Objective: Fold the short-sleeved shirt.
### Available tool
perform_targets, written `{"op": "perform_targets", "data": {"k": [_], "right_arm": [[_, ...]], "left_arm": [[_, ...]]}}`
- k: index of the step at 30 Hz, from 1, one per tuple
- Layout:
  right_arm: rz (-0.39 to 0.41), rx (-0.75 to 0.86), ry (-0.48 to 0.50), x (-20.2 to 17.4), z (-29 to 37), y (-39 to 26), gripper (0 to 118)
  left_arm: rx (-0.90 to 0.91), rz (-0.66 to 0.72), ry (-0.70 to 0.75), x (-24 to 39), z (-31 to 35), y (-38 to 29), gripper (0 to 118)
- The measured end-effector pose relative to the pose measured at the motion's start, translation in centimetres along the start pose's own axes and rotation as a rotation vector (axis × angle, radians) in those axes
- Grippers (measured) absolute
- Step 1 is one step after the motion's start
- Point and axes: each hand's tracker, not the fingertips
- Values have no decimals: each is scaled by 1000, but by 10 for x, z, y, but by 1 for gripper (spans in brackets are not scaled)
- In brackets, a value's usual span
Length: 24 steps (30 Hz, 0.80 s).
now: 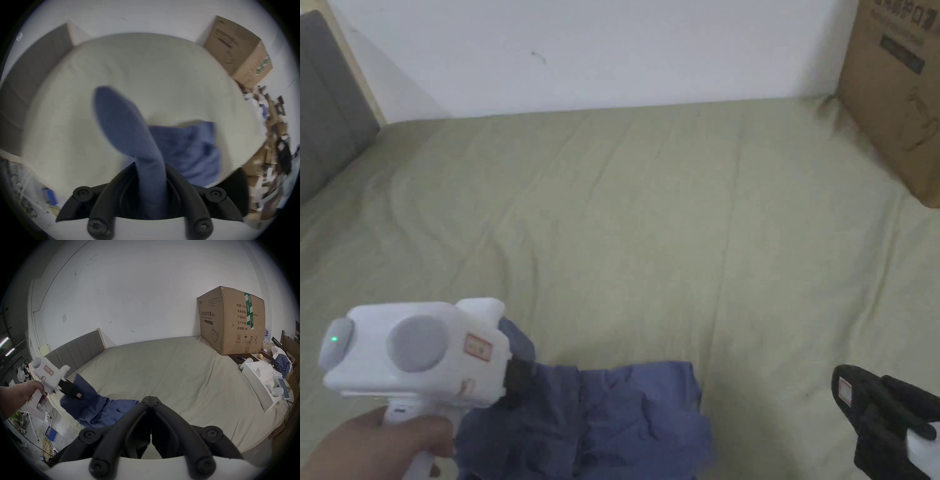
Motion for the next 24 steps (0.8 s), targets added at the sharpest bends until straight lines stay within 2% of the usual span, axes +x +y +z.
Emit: {"op": "perform_targets", "data": {"k": [4,5,6,7,8,9,10,11,14,16,20,22,23,24], "right_arm": [[-13,2,-24,10,9,-2,0],[-17,1,-30,13,10,-3,0],[-25,-1,-38,17,12,-4,0],[-34,-3,-45,20,13,-5,0],[-42,-7,-53,22,13,-6,0],[-51,-12,-62,25,14,-7,0],[-61,-17,-69,27,14,-8,0],[-71,-17,-69,30,15,-8,0],[-96,-16,-71,34,17,-9,0],[-97,-13,-74,35,16,-9,0],[-93,-12,-66,34,13,-9,0],[-90,-8,-61,32,12,-7,0],[-89,-7,-60,31,12,-7,0],[-88,-7,-57,31,11,-7,0]], "left_arm": [[-119,27,-261,80,-52,3,10],[-145,37,-301,91,-62,3,14],[-175,50,-349,103,-81,5,26],[-213,83,-391,113,-98,6,47],[-220,97,-376,119,-109,7,80],[-237,117,-423,125,-119,5,101],[-243,129,-492,130,-121,2,114],[-250,163,-539,132,-121,0,118],[-200,238,-663,121,-103,3,118],[-148,247,-639,109,-81,6,118],[-5,190,-477,83,-34,12,118],[74,103,-361,78,-14,9,116],[104,59,-319,79,-8,6,108],[123,20,-293,81,-6,3,94]]}}
